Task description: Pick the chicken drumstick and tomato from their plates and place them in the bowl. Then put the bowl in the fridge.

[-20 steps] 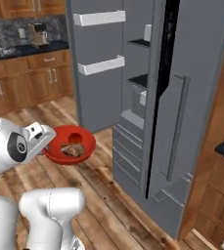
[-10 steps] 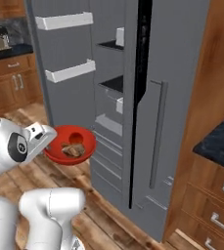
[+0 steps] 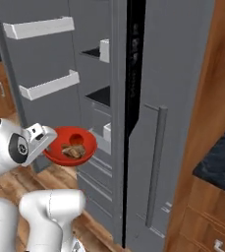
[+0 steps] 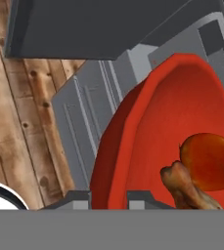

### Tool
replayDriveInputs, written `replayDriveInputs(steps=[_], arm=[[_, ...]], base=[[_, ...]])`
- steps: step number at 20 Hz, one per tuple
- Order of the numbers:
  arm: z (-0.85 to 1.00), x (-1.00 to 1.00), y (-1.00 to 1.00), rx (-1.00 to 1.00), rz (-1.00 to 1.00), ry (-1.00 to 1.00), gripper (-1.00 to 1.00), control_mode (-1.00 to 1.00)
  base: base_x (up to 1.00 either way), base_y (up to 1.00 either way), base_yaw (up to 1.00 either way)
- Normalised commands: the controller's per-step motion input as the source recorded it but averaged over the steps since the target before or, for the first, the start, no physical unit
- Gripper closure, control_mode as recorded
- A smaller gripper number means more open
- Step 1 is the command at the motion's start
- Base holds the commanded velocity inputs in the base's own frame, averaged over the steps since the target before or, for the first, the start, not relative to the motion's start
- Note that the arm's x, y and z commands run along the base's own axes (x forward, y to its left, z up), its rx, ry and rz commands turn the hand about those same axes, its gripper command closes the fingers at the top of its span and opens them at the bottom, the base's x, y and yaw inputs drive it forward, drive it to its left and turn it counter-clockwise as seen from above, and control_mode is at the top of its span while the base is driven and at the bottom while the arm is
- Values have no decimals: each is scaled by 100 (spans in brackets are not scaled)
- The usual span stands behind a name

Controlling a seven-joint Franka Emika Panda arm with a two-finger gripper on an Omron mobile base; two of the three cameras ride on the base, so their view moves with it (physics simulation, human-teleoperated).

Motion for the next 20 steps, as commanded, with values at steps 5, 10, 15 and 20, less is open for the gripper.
replayDriveInputs(steps=[5, 10, 15, 20], arm=[[0, 0, 0, 0, 0, 0, 100, 100], [0, 0, 0, 0, 0, 0, 100, 100], [0, 0, 0, 0, 0, 0, 100, 100], [0, 0, 0, 0, 0, 0, 100, 100]], base=[[61, 34, -42], [58, 30, -48], [25, 16, -51], [1, 4, -8]])
